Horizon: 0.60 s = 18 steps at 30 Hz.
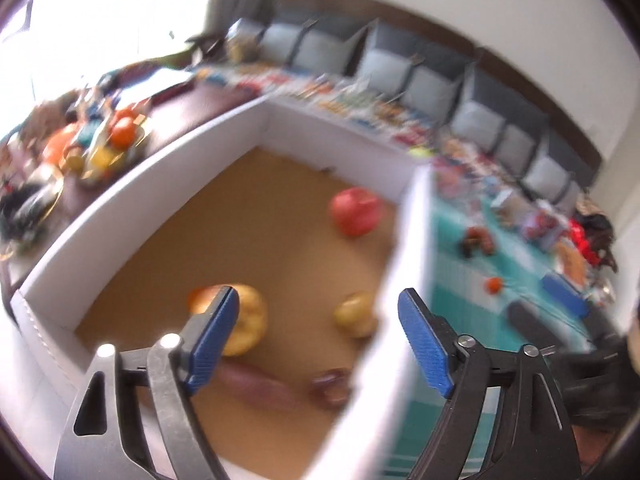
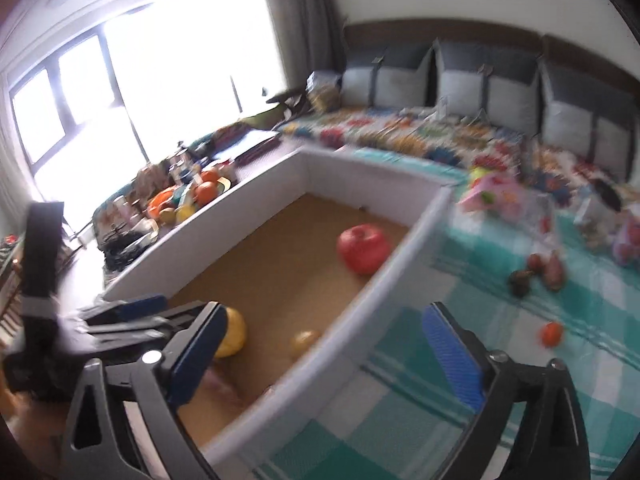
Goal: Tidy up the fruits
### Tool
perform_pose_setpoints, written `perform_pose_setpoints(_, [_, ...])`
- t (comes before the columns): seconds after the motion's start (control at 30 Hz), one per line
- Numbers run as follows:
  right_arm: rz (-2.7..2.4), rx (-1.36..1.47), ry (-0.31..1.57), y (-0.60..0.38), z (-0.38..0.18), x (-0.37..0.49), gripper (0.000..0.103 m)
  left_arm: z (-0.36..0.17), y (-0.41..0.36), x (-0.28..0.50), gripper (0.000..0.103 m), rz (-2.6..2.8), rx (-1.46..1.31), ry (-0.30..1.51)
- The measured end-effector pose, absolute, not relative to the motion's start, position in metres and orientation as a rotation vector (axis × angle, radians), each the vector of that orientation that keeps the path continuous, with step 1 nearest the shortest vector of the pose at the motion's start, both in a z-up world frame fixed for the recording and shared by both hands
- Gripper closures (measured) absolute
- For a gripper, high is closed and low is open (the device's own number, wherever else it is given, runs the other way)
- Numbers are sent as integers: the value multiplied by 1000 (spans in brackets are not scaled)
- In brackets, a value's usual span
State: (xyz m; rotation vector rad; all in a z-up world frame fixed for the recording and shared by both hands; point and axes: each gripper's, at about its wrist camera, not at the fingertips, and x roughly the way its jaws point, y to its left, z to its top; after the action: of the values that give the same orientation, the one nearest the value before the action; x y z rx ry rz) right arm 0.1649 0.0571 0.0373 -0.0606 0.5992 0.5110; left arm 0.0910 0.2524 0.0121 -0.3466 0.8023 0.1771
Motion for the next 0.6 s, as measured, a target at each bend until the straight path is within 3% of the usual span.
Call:
perform_pose_setpoints(0.13, [364, -90, 631, -28, -13, 149, 0, 20, 171, 87, 15, 10, -284, 763])
perform_pose_setpoints(0.3, [64, -82, 793, -161, -94, 122, 0, -29, 54, 101, 11, -245, -198, 908])
perform_pose_setpoints(0.47, [-162, -11, 811, -253, -121, 99, 0, -95, -38, 117, 11, -333, -33, 966])
perform_pose_setpoints(0.6, [-215, 17, 828, -282, -132, 99, 0, -122, -65, 133, 11, -318, 56, 969])
